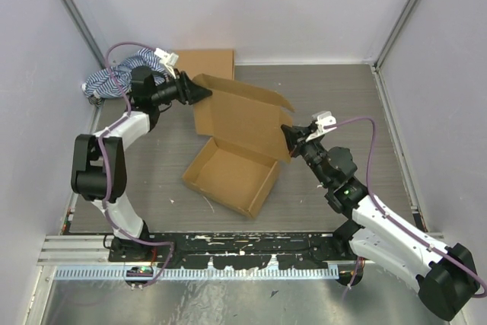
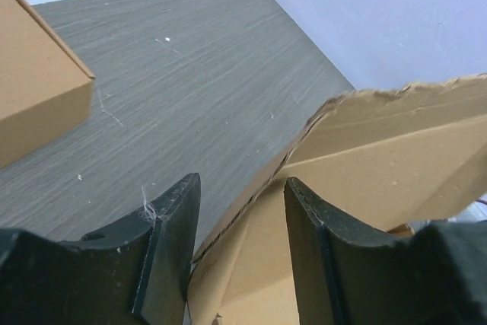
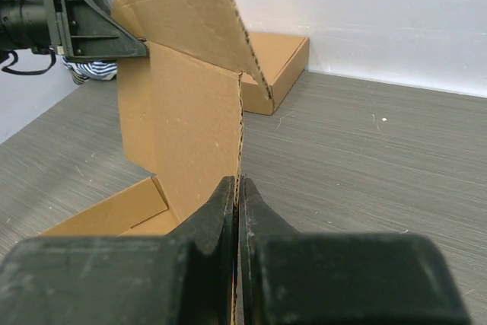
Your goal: Fold the paper box
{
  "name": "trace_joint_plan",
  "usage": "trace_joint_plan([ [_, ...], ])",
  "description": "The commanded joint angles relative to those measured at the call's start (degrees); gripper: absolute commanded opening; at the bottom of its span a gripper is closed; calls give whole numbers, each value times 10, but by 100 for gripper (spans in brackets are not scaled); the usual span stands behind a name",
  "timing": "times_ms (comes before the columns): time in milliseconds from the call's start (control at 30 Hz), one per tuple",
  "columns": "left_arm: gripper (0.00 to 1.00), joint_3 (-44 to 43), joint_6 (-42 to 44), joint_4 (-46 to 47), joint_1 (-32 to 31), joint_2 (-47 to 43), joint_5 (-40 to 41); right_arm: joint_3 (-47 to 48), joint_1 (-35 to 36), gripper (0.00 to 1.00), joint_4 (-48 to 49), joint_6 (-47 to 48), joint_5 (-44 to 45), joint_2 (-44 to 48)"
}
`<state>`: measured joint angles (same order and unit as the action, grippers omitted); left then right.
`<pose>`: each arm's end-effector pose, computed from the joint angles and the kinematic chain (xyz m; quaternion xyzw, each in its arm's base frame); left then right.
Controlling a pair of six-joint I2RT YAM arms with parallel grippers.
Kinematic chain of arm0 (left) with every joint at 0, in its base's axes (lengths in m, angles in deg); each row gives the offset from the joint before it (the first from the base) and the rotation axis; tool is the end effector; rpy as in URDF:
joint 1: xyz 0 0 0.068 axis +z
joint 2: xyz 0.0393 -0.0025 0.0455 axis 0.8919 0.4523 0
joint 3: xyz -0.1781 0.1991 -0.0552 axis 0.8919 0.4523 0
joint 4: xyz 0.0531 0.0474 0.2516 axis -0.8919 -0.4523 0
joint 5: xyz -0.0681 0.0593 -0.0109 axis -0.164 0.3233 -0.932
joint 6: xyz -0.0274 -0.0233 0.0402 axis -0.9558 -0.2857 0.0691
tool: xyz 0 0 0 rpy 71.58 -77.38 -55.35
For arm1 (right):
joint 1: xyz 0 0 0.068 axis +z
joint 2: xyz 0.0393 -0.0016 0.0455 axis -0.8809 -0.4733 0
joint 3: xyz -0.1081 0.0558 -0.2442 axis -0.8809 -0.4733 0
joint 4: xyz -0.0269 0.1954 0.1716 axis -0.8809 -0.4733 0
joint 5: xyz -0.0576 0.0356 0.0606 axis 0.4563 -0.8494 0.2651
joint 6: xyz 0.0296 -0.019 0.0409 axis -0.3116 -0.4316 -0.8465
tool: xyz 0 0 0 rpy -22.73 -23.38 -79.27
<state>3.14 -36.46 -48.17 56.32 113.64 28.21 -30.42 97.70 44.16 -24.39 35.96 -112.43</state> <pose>0.3957 -0.0749 0.2646 0.1607 0.7130 -0.4832 0.4821 0.1582 0.1091 0.2870 -0.1248 0.6533 0.2273 0.7113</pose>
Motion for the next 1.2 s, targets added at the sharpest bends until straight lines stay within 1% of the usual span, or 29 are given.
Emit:
trace_joint_plan([
  [0,55,7,50,-46,2,-61,-43,27,4,1,3,3,4,-2],
  [33,55,4,65,-69,2,-69,-38,28,4,1,4,3,3,-4],
  [133,49,-24,128,-175,-1,-87,-16,37,4,1,-2,2,1,-17],
  [200,47,-44,181,-259,-17,-100,13,44,4,1,-8,1,0,-26],
  [233,47,-53,212,-318,-26,-108,30,48,4,1,-10,1,1,-30],
  [300,47,-65,265,-389,-49,-121,74,59,4,1,-20,1,3,-38],
  [400,45,-76,301,-458,-74,-138,134,72,4,1,-33,-1,6,-45],
  [533,43,-88,322,-525,-91,-154,207,77,4,1,-48,-2,6,-42],
  [600,44,-102,333,-558,-96,-158,210,75,4,1,-50,-2,6,-38],
  [700,45,-103,350,-575,-97,-167,214,70,4,1,-52,-1,7,-31],
  [800,44,-79,346,-545,-97,-182,212,66,4,1,-50,-5,12,-26],
  [967,36,-44,316,-477,-96,-215,181,67,4,1,-56,-7,19,-25],
  [1000,35,-37,310,-466,-97,-223,178,73,4,4,-65,-9,21,-28],
  [1067,30,-26,306,-455,-97,-240,177,98,4,16,-97,-15,25,-36],
  [1133,22,-12,303,-443,-97,-260,179,129,4,23,-141,-17,25,-55],
  [1167,16,-6,301,-433,-97,-267,179,146,4,27,-163,-18,26,-65],
])
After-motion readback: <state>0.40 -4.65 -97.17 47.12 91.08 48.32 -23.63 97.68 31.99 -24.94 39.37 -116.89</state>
